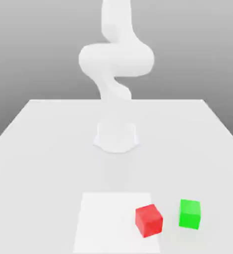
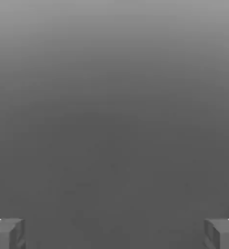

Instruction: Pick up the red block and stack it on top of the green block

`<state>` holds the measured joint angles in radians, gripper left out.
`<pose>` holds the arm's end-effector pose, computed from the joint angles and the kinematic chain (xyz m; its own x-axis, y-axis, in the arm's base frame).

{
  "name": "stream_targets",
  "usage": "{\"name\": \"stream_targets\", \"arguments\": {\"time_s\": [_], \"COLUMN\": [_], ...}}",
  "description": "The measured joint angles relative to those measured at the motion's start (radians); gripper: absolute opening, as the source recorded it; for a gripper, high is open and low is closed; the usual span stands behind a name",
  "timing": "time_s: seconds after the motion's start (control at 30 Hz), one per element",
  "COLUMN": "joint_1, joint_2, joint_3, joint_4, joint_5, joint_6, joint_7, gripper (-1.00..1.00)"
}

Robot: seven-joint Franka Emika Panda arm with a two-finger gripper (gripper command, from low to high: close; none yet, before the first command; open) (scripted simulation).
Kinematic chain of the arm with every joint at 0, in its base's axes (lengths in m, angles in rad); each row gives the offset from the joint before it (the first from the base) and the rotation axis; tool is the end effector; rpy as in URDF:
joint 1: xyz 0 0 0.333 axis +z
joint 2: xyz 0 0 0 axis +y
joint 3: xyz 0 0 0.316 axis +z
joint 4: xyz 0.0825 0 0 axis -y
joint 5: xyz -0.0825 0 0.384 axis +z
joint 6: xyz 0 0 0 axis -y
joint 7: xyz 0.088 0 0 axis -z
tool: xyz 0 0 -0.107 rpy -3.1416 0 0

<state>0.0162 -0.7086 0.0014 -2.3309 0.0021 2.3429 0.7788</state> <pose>0.3814 0.0069 0.6669 0.5468 -0.6937 0.4688 -0.5155 -0.7202 -0.4643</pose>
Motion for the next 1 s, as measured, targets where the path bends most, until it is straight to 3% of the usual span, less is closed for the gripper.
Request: {"name": "stream_targets", "arguments": {"time_s": [0.73, 0.9, 0.93, 1.0], "joint_1": [0.119, 0.127, 0.13, 0.13], "joint_2": [0.804, 0.985, 1.017, 1.017], "joint_3": [0.043, 0.032, 0.028, 0.028], "joint_4": [-0.269, -0.257, -0.252, -0.252], "joint_5": [-0.013, -0.036, -0.039, -0.039], "joint_6": [0.379, 0.522, 0.549, 0.549], "joint_7": [-0.163, -0.153, -0.151, -0.15], "gripper": [0.0, 0.0, -1.0, -1.0]}}
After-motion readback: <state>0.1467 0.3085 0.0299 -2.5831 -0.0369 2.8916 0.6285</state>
